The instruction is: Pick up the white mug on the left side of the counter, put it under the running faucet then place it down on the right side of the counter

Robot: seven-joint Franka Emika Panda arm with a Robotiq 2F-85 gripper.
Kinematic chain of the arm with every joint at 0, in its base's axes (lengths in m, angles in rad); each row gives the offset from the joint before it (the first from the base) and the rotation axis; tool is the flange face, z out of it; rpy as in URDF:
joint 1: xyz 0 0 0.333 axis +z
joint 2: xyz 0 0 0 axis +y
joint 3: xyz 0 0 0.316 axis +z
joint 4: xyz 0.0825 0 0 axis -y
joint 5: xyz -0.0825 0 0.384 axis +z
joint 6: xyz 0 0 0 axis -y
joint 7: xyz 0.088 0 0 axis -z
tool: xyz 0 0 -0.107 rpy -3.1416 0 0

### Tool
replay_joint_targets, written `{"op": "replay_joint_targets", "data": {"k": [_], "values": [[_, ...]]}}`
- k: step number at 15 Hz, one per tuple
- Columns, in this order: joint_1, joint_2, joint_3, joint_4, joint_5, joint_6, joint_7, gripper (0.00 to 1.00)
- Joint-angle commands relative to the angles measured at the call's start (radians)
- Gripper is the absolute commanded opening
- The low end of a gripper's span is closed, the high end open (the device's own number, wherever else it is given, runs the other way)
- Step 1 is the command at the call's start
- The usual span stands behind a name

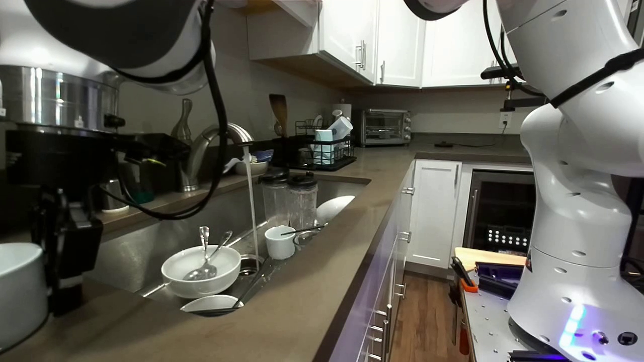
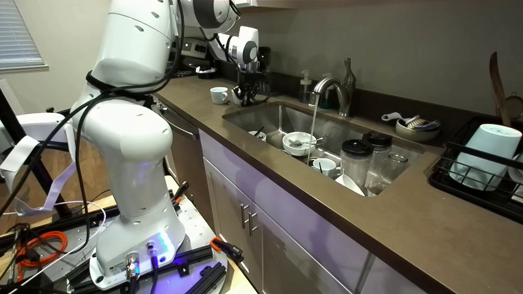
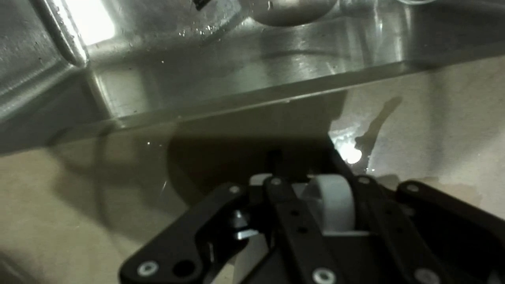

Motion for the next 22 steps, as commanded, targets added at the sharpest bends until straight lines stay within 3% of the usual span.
{"op": "replay_joint_targets", "data": {"k": [1, 3, 4, 5, 8, 9, 10, 12, 13, 15, 19, 20, 21, 22], "values": [[0.011, -0.003, -0.004, 0.0, -0.015, -0.016, 0.035, 0.03], [0.012, -0.004, -0.003, 0.0, -0.016, -0.021, 0.038, 0.03], [0.012, -0.004, -0.003, 0.0, -0.016, -0.022, 0.038, 0.27], [0.014, -0.005, -0.004, 0.001, -0.018, -0.027, 0.041, 0.42], [0.023, -0.016, -0.005, -0.001, -0.026, -0.048, 0.055, 0.6], [0.027, -0.019, -0.004, -0.001, -0.03, -0.057, 0.057, 0.57], [0.031, -0.021, -0.006, -0.003, -0.038, -0.06, 0.066, 0.23], [0.039, -0.028, -0.008, -0.004, -0.052, -0.069, 0.081, 0.26], [0.041, -0.032, -0.01, -0.005, -0.058, -0.071, 0.087, 0.67], [0.046, -0.043, -0.011, -0.007, -0.072, -0.08, 0.104, 0.68], [0.052, -0.06, -0.007, -0.006, -0.084, -0.105, 0.122, 0.92], [0.051, -0.064, -0.004, -0.006, -0.082, -0.111, 0.117, 0.66], [0.05, -0.066, -0.004, -0.007, -0.081, -0.112, 0.114, 0.52], [0.049, -0.065, -0.003, -0.006, -0.078, -0.114, 0.109, 0.51]]}}
